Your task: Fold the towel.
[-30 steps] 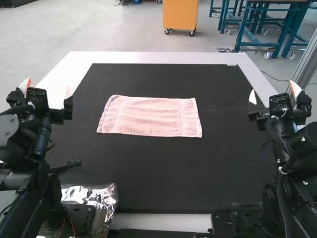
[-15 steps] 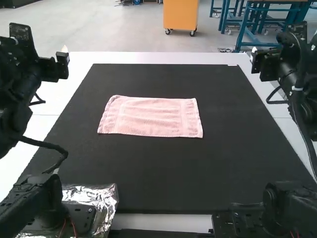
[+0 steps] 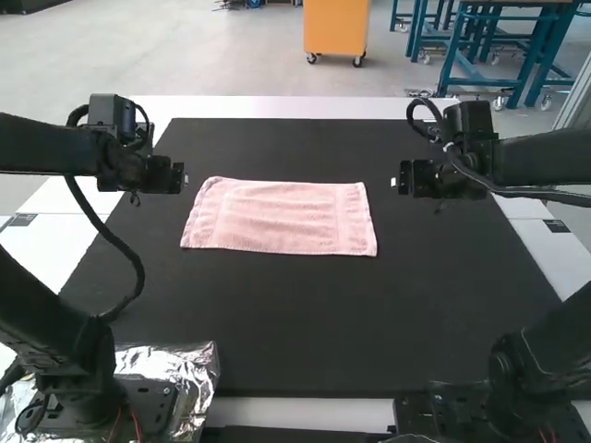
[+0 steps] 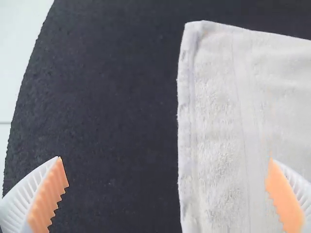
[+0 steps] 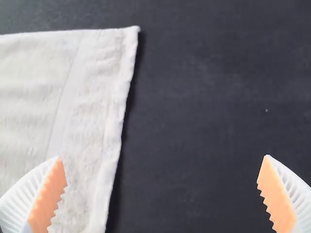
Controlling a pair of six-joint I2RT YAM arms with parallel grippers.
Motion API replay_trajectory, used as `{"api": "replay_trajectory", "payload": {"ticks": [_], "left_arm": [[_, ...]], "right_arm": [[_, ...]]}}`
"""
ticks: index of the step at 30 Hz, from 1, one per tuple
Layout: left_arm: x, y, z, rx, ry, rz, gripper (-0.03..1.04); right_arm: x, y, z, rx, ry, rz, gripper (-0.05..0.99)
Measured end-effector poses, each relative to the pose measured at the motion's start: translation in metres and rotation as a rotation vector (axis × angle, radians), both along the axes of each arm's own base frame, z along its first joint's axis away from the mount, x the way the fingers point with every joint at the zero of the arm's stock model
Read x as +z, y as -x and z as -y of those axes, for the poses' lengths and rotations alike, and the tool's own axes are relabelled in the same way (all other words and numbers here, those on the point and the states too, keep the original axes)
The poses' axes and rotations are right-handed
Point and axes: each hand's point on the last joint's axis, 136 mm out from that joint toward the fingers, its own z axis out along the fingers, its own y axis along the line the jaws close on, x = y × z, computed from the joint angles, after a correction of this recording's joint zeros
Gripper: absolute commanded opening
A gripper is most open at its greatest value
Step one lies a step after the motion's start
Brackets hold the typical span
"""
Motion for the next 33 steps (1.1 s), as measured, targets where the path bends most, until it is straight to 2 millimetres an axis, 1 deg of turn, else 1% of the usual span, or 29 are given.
{"api": "replay_trajectory", "payload": {"ticks": [5, 9, 11, 16, 19, 24, 30, 33], "left_arm": [[-0.028, -0.016, 0.018, -0.049, 0.009, -0.052, 0.96], [-0.043, -0.033, 0.02, -0.057, 0.011, -0.071, 0.96], [-0.045, -0.043, 0.02, -0.055, 0.008, -0.06, 0.96], [-0.051, -0.064, 0.017, -0.05, -0.009, -0.047, 0.96], [-0.057, -0.073, 0.016, -0.051, -0.02, -0.044, 0.96], [-0.068, -0.082, 0.015, -0.058, -0.038, -0.038, 0.96], [-0.073, -0.092, 0.013, -0.071, -0.071, -0.008, 0.96], [-0.081, -0.095, 0.012, -0.078, -0.083, -0.022, 0.96]], "right_arm": [[-0.032, -0.012, -0.024, 0.051, 0.004, -0.088, 0.9], [-0.055, -0.022, -0.036, 0.073, 0.005, -0.143, 0.9], [-0.058, -0.027, -0.041, 0.08, 0.002, -0.139, 0.91], [-0.055, -0.045, -0.054, 0.098, -0.008, -0.093, 0.91], [-0.059, -0.054, -0.06, 0.105, -0.007, -0.089, 0.91], [-0.073, -0.065, -0.063, 0.105, -0.003, -0.094, 0.91], [-0.089, -0.081, -0.068, 0.11, 0.009, -0.108, 0.91], [-0.095, -0.089, -0.07, 0.113, 0.013, -0.106, 0.91]]}}
